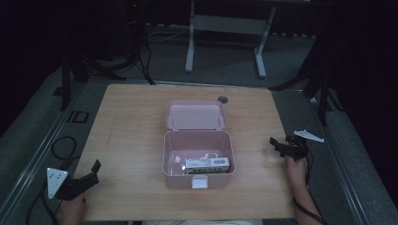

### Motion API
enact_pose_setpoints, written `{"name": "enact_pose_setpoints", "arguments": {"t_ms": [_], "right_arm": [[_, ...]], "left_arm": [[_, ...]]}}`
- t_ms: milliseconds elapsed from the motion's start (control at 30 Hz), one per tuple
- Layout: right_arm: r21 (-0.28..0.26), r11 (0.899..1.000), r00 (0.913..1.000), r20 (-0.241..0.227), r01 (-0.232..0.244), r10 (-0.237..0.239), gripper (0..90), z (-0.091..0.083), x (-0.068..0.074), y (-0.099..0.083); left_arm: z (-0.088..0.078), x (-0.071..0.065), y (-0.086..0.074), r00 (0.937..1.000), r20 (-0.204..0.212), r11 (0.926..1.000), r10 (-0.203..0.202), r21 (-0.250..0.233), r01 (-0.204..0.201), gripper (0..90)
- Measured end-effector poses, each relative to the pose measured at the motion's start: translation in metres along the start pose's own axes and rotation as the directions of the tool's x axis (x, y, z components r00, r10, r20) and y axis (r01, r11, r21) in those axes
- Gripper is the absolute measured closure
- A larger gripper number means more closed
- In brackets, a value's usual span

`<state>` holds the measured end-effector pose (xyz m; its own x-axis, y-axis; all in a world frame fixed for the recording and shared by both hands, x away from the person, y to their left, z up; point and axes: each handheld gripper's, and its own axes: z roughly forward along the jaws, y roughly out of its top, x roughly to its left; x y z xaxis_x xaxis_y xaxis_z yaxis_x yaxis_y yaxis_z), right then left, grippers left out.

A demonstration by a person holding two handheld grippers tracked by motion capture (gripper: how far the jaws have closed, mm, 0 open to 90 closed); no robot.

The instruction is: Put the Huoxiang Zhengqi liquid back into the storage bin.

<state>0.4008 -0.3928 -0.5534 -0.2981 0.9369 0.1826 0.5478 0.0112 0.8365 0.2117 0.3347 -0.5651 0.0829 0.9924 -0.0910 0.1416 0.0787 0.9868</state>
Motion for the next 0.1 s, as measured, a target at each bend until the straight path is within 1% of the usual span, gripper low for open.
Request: {"name": "enact_pose_setpoints", "arguments": {"t_ms": [100], "right_arm": [[0.000,1.000,1.0000,0.007,0.001,-0.001,13.2,0.0000,-0.0001,0.0001]], "left_arm": [[0.0001,0.0000,0.0001,1.0000,0.001,1.0000,0.001,0.001,-0.001,0.3]]}}
